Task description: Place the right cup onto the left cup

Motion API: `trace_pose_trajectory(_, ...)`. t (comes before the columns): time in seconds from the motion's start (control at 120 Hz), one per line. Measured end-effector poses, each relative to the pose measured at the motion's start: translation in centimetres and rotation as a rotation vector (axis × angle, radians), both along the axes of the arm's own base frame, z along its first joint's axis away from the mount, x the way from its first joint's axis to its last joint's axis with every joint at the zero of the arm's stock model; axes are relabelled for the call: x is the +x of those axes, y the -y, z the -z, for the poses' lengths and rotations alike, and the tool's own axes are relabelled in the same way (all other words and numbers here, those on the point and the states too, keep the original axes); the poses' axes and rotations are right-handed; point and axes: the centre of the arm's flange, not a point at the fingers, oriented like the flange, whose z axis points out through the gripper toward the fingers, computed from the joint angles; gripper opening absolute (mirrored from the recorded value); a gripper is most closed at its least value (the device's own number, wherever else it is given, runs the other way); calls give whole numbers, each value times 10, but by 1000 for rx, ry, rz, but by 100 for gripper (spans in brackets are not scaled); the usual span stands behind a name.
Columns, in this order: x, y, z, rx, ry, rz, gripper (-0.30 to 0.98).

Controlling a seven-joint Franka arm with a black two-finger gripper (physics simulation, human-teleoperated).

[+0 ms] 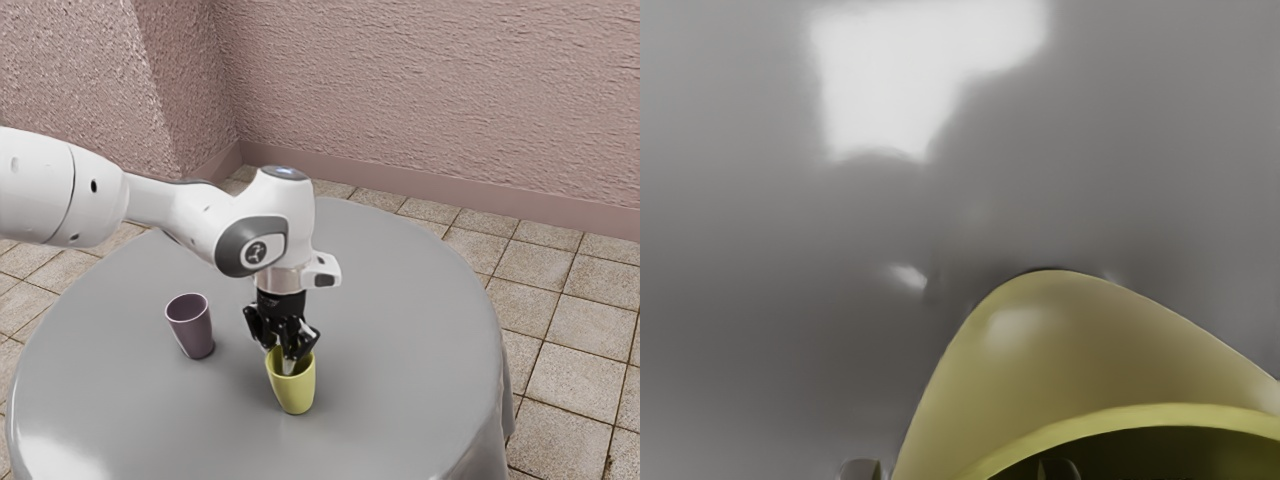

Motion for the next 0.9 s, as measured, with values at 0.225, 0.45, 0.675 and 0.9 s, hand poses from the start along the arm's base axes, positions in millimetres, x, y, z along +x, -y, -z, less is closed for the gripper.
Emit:
trace_pose_trajectory(0.225, -1, 4, -2, 3, 8, -14, -4)
trace_pose_trajectory(0.45, -4, 2, -25, 11, 48, -41, -8)
trace_pose_trajectory(0.675, -16, -24, -93, 20, 165, -132, -9)
trace_pose_trajectory(0.9, -27, -60, -148, 11, 256, -287, -10)
